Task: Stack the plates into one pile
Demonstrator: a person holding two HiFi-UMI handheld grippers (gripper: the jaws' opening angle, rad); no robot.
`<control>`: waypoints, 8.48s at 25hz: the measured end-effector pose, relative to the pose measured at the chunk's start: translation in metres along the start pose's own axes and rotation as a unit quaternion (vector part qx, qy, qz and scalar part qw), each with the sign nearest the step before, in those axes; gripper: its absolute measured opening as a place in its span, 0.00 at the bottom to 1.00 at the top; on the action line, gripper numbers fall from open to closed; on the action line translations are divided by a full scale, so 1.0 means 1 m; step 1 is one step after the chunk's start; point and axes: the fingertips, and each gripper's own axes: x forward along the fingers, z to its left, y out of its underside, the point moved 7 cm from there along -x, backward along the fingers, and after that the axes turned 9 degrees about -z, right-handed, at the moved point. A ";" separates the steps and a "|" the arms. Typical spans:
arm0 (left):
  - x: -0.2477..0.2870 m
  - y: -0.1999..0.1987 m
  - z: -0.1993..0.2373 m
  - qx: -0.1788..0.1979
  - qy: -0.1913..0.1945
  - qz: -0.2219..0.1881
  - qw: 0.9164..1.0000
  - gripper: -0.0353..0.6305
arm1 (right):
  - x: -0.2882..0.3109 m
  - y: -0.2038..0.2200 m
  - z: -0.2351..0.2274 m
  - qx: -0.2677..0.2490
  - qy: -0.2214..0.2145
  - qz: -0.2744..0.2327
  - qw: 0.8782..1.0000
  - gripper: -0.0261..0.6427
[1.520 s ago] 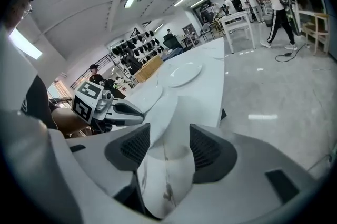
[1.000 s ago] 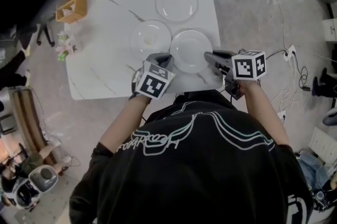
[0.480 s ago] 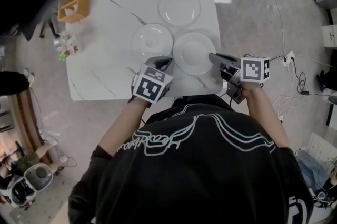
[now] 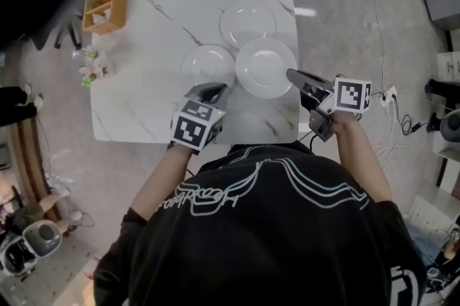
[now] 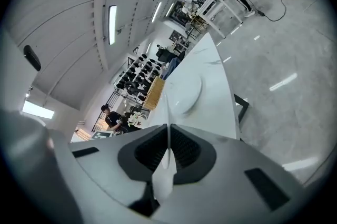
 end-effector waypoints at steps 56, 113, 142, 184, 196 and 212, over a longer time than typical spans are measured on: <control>-0.041 0.016 0.062 -0.092 -0.162 -0.062 0.981 0.09 | 0.112 -0.060 -0.023 -0.477 0.117 0.296 0.820 0.52; -0.037 0.060 0.088 -0.059 -0.136 -0.003 0.989 0.09 | 0.157 0.065 0.021 -0.065 -0.003 0.186 0.980 0.13; -0.024 -0.030 0.041 -0.026 -0.106 -0.043 0.993 0.09 | 0.087 -0.045 -0.022 0.081 0.013 -0.002 0.997 0.10; -0.021 -0.021 0.049 -0.024 -0.103 -0.035 0.994 0.09 | 0.120 -0.043 -0.020 -0.425 0.122 0.347 0.827 0.47; -0.047 -0.007 0.037 -0.026 -0.094 -0.048 0.994 0.09 | 0.104 -0.032 -0.004 -0.418 0.150 0.336 0.831 0.47; -0.140 -0.047 -0.044 -0.039 0.071 -0.212 0.974 0.09 | -0.004 0.035 0.181 -0.385 -0.096 -0.035 0.917 0.10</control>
